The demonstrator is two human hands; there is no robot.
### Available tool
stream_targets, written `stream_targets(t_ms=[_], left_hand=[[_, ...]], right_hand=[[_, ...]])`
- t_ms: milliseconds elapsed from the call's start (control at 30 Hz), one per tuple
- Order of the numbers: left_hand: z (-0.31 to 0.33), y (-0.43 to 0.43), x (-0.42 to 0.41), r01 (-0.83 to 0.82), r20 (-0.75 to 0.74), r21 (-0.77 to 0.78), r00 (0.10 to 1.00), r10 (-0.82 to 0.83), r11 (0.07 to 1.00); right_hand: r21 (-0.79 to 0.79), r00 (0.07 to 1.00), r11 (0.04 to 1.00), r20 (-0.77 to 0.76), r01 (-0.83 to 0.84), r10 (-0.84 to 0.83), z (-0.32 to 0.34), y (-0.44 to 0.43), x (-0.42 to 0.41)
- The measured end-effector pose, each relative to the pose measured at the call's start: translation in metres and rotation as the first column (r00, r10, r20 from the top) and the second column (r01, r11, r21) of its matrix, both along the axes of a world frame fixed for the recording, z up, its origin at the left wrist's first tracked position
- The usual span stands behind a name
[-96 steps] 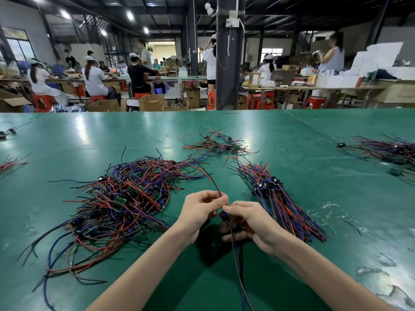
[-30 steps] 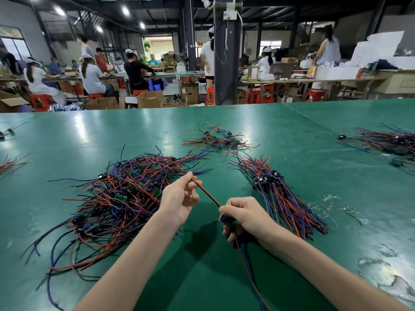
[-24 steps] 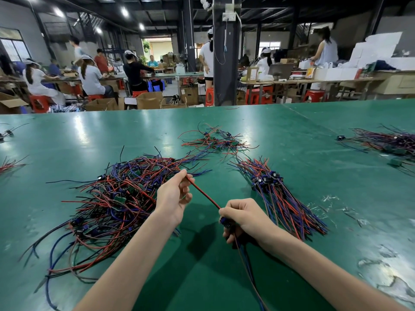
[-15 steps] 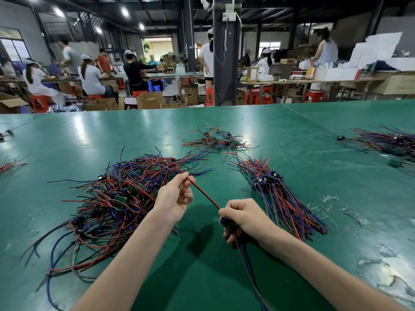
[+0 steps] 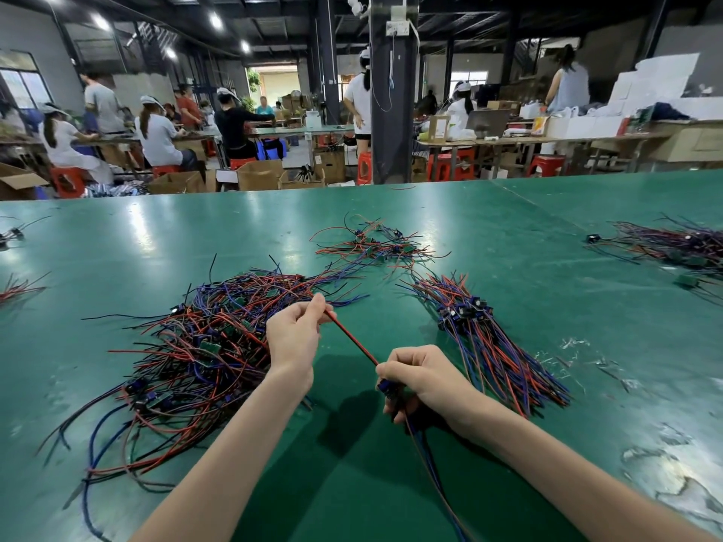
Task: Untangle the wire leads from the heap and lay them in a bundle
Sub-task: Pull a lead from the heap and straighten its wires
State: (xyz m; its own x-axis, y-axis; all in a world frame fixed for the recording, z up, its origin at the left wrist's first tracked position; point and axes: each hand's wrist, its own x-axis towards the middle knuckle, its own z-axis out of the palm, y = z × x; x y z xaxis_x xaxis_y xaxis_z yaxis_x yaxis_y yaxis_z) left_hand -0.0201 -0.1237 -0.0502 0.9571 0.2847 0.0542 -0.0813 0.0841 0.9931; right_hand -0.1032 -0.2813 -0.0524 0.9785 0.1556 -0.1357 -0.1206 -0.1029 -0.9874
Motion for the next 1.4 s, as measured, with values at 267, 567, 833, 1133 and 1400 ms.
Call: stream_targets(t_ms=[267, 567, 833, 1133, 1400], left_hand=[[-0.014, 0.006, 0.001, -0.309, 0.477, 0.573, 0.879, -0.003, 0.759], [-0.011, -0.001, 0.0, -0.07, 0.265, 0.317, 0.964, -0.018, 0.946], [-0.012, -0.03, -0.022, 0.456, -0.051, 0.049, 0.89, -0.453, 0.889], [-0.011, -0.035, -0.037, 0.705, 0.007, -0.031, 0.709, -0.705, 0.708], [-0.012, -0.032, -0.032, 0.573, 0.039, 0.107, 0.814, -0.58, 0.812]], right_hand=[[0.031, 0.999, 0.999, -0.027, -0.032, 0.033, 0.002, -0.001, -0.003], [0.047, 1.0, 0.999, -0.002, -0.013, 0.013, 0.0, -0.002, -0.001], [0.193, 0.976, 0.964, 0.081, 0.185, -0.204, 0.001, -0.005, 0.005], [0.21, 0.974, 0.955, 0.036, 0.212, -0.224, 0.0, -0.009, 0.008], [0.255, 0.984, 0.951, -0.015, 0.174, -0.176, 0.0, -0.014, 0.009]])
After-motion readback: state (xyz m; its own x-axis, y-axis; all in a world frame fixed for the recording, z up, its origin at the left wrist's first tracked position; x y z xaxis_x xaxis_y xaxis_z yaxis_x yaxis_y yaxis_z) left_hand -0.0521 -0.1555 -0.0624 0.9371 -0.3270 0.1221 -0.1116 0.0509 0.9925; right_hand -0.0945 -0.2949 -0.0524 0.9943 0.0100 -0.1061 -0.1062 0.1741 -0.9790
